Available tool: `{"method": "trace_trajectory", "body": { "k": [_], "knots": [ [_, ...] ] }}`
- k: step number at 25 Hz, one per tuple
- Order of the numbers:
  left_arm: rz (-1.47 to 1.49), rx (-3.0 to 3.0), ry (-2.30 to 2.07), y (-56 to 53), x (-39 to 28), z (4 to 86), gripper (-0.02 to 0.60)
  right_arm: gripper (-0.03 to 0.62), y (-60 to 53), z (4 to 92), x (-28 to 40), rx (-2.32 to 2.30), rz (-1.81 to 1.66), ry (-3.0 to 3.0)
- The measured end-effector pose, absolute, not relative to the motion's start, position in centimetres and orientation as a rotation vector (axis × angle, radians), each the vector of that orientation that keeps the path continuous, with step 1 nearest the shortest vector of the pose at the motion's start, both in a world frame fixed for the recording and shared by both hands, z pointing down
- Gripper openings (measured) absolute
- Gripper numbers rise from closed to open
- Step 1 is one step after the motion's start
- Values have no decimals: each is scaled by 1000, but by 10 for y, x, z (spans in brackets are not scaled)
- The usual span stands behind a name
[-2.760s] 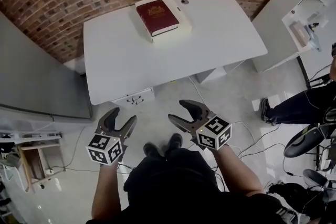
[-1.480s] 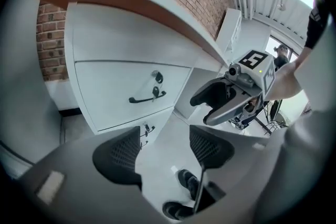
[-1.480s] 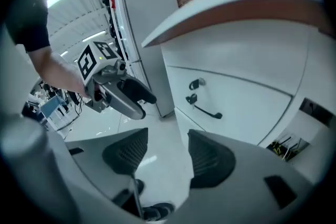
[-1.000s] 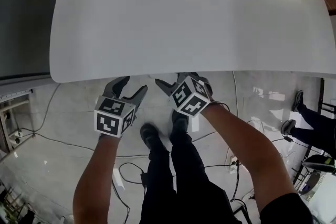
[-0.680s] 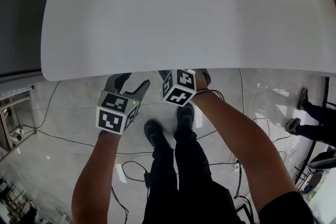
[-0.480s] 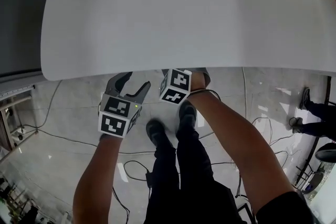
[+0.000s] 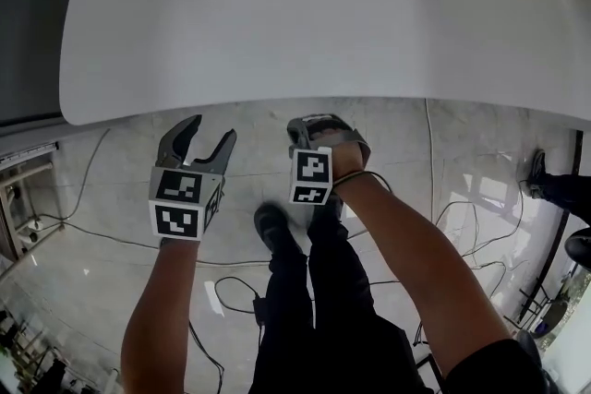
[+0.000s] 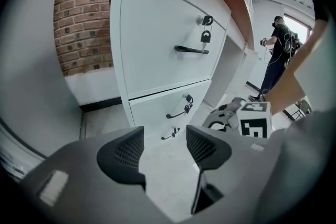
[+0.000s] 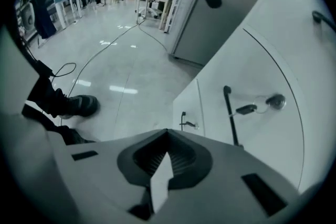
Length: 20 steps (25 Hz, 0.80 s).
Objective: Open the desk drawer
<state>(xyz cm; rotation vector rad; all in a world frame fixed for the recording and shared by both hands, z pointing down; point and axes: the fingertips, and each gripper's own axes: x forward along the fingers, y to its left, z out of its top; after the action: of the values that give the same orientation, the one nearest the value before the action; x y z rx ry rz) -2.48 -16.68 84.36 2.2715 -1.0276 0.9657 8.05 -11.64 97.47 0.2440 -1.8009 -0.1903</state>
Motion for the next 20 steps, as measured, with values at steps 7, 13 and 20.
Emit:
{"method": "trace_trajectory", "body": {
  "k": [7,13,20],
  "knots": [
    [973,2254,-1003,-167,-23,857,259,14,-183,940,105,609,-225,-1839],
    [976,2282,-944,-157,-6,862,259,95,-203,947,88,518,-295,-1816],
    [919,2292,-965,-165,-6,858,261,25,-208,949,90,509,-389,-1739]
  ]
}}
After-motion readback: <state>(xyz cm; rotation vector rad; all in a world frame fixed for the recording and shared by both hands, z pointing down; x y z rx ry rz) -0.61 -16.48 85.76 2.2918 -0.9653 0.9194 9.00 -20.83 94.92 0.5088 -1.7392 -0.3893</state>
